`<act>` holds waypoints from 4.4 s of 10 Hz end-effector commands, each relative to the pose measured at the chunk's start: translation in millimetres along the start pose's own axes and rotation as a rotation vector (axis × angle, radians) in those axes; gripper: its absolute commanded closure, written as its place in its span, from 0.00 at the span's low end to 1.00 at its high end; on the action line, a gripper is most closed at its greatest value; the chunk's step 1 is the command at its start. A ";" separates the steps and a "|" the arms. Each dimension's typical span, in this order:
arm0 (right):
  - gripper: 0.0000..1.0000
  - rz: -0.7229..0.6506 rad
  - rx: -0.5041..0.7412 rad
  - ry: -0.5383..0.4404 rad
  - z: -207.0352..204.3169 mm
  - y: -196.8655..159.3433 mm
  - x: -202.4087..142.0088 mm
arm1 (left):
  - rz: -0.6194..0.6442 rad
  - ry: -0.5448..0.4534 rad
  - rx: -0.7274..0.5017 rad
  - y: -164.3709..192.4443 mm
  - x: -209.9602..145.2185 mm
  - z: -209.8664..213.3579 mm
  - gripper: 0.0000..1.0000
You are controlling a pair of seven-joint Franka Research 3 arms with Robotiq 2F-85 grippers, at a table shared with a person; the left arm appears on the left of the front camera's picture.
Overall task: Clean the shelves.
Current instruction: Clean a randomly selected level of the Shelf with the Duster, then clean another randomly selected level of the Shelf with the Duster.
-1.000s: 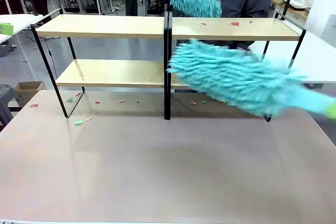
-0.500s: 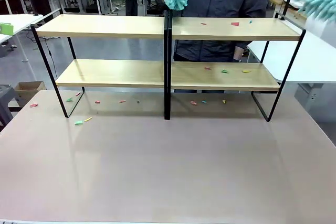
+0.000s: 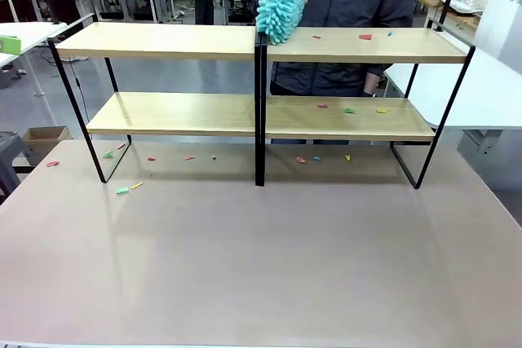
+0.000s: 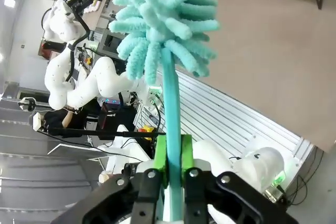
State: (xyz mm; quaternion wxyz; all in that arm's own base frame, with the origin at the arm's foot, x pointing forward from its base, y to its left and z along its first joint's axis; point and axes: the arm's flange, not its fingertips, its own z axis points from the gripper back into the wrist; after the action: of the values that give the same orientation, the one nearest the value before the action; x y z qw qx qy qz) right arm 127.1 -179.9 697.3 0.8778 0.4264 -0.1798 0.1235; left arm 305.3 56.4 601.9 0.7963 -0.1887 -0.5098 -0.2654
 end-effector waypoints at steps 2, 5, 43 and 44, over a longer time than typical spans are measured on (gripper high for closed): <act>0.88 0.019 0.002 -0.005 5.3 9.6 -5.0 | -0.003 0.003 -0.002 -0.1 -0.6 -1.0 0.00; 0.88 0.019 0.002 -0.005 5.3 9.6 -5.0 | -0.003 0.003 -0.002 -0.1 -0.6 -1.0 0.00; 0.88 -0.295 -0.778 0.092 -396.5 -62.6 175.3 | -0.003 0.003 -0.002 -0.1 -0.6 -1.0 0.00; 0.88 -0.365 -0.876 0.070 -386.5 -57.2 166.5 | -0.003 0.003 -0.002 -0.1 -0.6 -1.0 0.00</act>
State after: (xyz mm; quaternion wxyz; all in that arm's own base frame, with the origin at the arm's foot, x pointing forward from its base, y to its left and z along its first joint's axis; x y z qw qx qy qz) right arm 400.3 96.7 499.9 0.9873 0.0916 -0.1209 -0.0462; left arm 305.5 56.4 601.7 0.7962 -0.1894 -0.5096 -0.2654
